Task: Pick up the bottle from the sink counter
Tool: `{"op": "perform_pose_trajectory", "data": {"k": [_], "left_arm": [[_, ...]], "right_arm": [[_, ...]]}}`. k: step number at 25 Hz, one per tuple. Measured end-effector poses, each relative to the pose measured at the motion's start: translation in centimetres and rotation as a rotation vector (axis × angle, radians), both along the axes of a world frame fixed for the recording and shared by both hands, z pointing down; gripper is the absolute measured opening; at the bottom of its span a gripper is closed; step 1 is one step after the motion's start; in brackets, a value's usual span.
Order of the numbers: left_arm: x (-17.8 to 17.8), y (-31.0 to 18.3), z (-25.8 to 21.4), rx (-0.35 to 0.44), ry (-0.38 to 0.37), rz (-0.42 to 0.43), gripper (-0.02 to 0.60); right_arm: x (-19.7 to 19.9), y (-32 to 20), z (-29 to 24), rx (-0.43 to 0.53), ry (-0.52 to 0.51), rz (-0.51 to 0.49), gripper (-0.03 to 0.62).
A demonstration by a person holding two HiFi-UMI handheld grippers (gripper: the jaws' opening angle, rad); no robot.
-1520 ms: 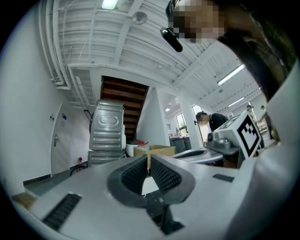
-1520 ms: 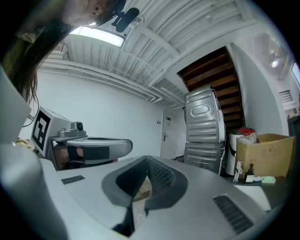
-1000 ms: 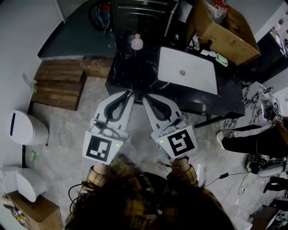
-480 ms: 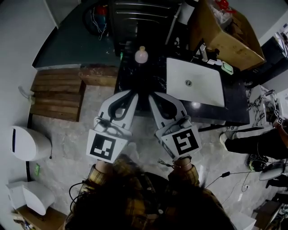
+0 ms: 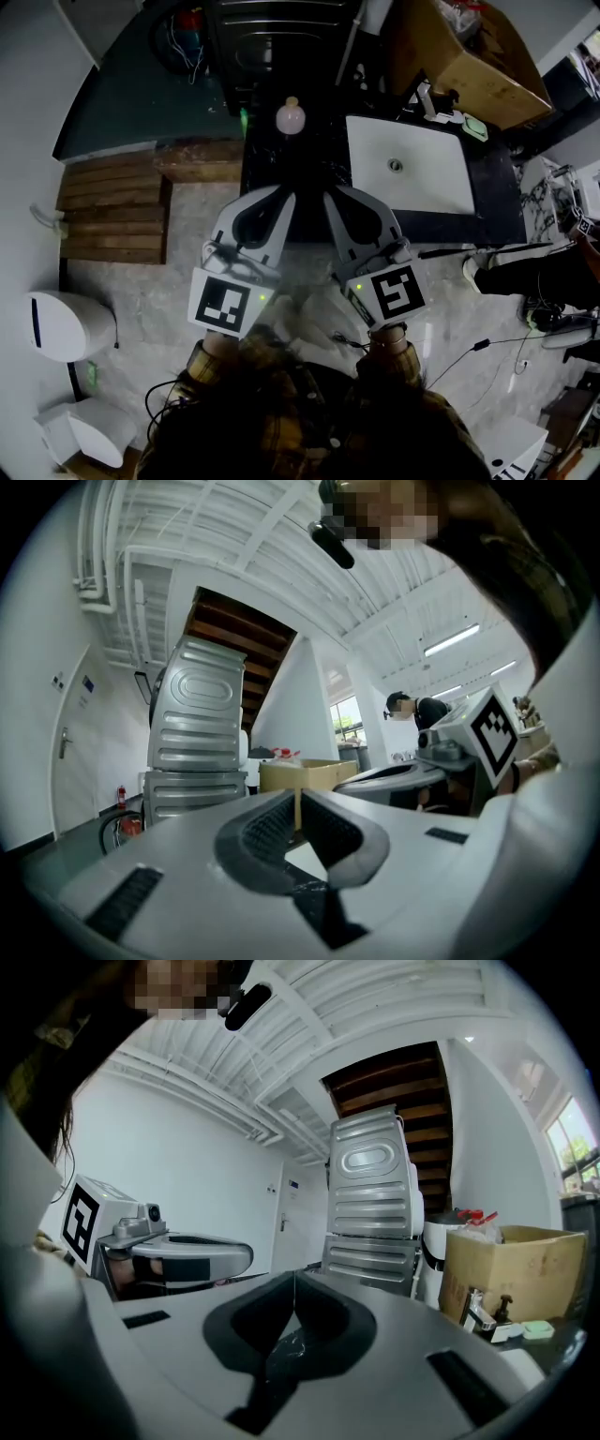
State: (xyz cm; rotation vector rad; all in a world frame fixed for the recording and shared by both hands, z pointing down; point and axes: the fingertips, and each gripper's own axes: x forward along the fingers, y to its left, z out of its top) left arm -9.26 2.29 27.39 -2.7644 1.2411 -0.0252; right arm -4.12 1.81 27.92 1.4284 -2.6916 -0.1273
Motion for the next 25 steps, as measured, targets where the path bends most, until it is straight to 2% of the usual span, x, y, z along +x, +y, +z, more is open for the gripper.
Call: {"op": "perform_pose_trajectory", "data": {"k": [4, 10, 25], "left_arm": [[0.6, -1.6, 1.2, -0.030, -0.001, 0.013, 0.034], [1.9, -5.0, 2.2, -0.030, 0.004, -0.006, 0.034], [6.8, -19.6, 1.9, -0.026, -0.028, -0.087, 0.034]], "right_arm": [[0.9, -1.4, 1.0, -0.032, 0.001, 0.027, 0.017], [2.0, -4.9, 2.1, -0.040, 0.002, 0.007, 0.017], [6.1, -19.5, 0.5, -0.015, -0.006, -0.101, 0.017]]}}
